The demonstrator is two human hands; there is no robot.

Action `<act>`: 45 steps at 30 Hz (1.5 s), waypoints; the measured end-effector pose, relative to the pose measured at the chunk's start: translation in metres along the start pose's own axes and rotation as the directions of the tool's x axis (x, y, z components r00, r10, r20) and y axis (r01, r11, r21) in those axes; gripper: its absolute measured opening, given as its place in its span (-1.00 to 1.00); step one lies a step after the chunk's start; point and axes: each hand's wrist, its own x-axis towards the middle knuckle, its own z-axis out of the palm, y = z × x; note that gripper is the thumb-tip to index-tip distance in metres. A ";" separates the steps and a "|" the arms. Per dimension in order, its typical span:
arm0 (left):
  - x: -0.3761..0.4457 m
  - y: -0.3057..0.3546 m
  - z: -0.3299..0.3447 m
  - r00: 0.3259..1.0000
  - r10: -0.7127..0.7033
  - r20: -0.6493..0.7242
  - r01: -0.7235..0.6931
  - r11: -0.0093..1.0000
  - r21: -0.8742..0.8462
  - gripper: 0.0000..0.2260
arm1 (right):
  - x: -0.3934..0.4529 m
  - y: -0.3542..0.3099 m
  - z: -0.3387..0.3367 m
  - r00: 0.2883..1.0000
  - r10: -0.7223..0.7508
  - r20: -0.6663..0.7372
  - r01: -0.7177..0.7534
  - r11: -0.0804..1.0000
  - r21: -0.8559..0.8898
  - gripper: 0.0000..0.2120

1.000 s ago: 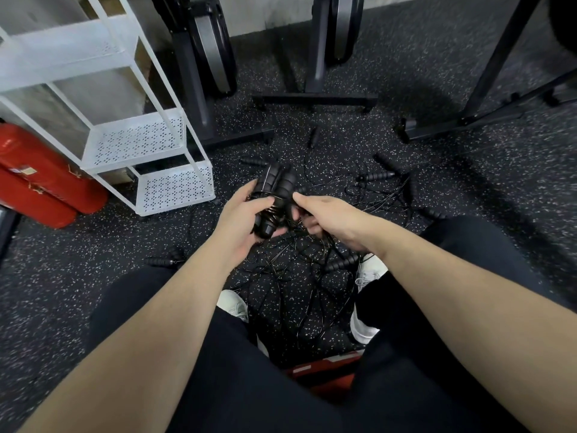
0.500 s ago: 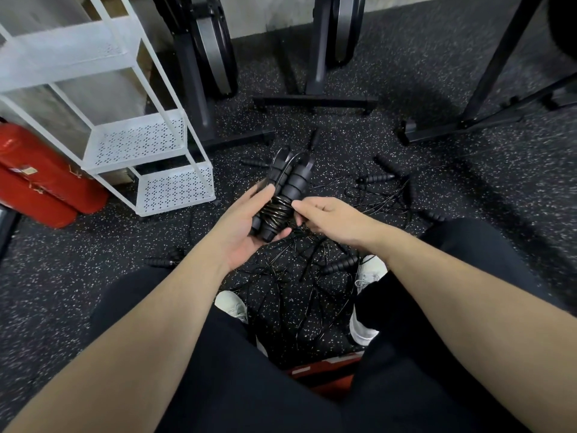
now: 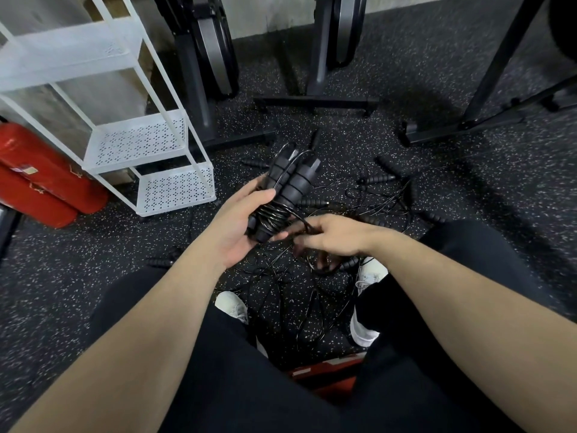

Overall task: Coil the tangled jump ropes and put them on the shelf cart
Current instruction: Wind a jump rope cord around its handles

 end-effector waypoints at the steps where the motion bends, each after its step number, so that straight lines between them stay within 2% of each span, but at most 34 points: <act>1: 0.000 0.000 0.001 1.000 -0.001 0.005 0.001 1.000 -0.001 -0.73 | 0.000 -0.001 -0.001 0.999 0.001 -0.042 -0.005 0.996 -0.086 -0.84; 3: 0.000 0.001 0.001 1.000 0.004 -0.001 -0.004 1.000 -0.016 -0.73 | 0.000 -0.001 -0.004 0.995 0.000 -0.102 -0.021 0.979 -0.205 -0.80; 4: 0.000 0.002 0.000 1.000 0.008 -0.004 -0.008 1.000 -0.027 -0.74 | 0.001 -0.001 -0.006 0.993 0.009 -0.117 -0.032 0.980 -0.195 -0.73; 6: 0.000 0.003 -0.002 1.000 0.025 -0.004 -0.025 0.998 -0.060 -0.76 | 0.000 -0.002 -0.006 0.994 0.008 -0.110 -0.022 0.992 -0.125 -0.62; 7: 0.000 0.004 -0.003 0.999 0.038 -0.005 -0.038 0.996 -0.081 -0.76 | 0.000 -0.002 -0.006 0.995 -0.012 -0.101 0.004 0.996 -0.084 -0.63; 9: 0.000 0.005 -0.004 0.998 0.059 -0.020 -0.061 0.991 -0.121 -0.73 | 0.001 -0.001 -0.006 0.996 -0.041 -0.073 0.045 0.997 0.056 -0.78; 11: 0.001 0.006 -0.006 0.996 0.074 -0.045 -0.080 0.986 -0.145 -0.69 | 0.001 0.000 -0.005 0.999 -0.028 -0.045 0.036 0.982 0.183 -0.75; 15: 0.001 0.006 -0.010 0.993 0.083 -0.082 -0.096 0.980 -0.173 -0.66 | 0.001 -0.001 -0.007 0.993 -0.047 -0.108 0.060 0.990 0.128 -0.52; 17: 0.001 0.007 -0.010 0.991 0.084 -0.099 -0.102 0.976 -0.193 -0.65 | 0.000 0.000 -0.008 0.993 -0.025 -0.118 0.043 0.987 0.152 -0.55; 19: 0.001 0.008 -0.011 0.989 0.089 -0.120 -0.116 0.964 -0.240 -0.58 | -0.001 0.000 -0.010 0.981 -0.010 -0.195 0.047 0.982 0.183 -0.59; 22: 0.001 0.011 -0.016 0.985 0.069 -0.158 -0.119 0.937 -0.327 -0.55 | -0.002 -0.001 -0.015 0.952 -0.047 -0.303 0.136 0.950 0.280 -0.78; 25: 0.003 0.014 -0.020 0.982 0.047 -0.183 -0.126 0.884 -0.450 -0.56 | -0.007 -0.009 -0.016 0.964 -0.103 -0.245 0.195 0.900 0.389 -0.65; 29: 0.004 0.018 -0.027 0.976 0.045 -0.212 -0.166 0.786 -0.596 -0.56 | -0.010 -0.007 -0.020 0.968 -0.148 -0.200 0.213 0.910 0.356 -0.49; 32: 0.005 0.023 -0.037 0.974 0.070 -0.216 -0.203 0.699 -0.686 -0.54 | -0.012 -0.005 -0.021 0.983 -0.129 -0.133 0.163 0.942 0.292 -0.41; 35: 0.005 0.026 -0.046 0.971 0.085 -0.222 -0.220 0.669 -0.710 -0.53 | -0.013 -0.008 -0.022 0.995 -0.052 -0.083 0.078 0.929 0.361 -0.36; 37: 0.005 0.026 -0.049 0.974 0.092 -0.209 -0.216 0.663 -0.717 -0.54 | -0.013 -0.007 -0.024 0.999 -0.029 -0.021 0.035 0.919 0.393 -0.50; 39: 0.005 0.025 -0.049 0.977 0.088 -0.196 -0.204 0.668 -0.716 -0.54 | -0.012 -0.003 -0.023 0.998 0.010 0.058 -0.031 0.922 0.385 -0.62; 45: 0.000 0.024 -0.044 0.981 0.054 -0.187 -0.163 0.752 -0.638 -0.54 | -0.005 0.009 -0.019 0.972 0.194 0.130 -0.231 0.874 0.426 -0.66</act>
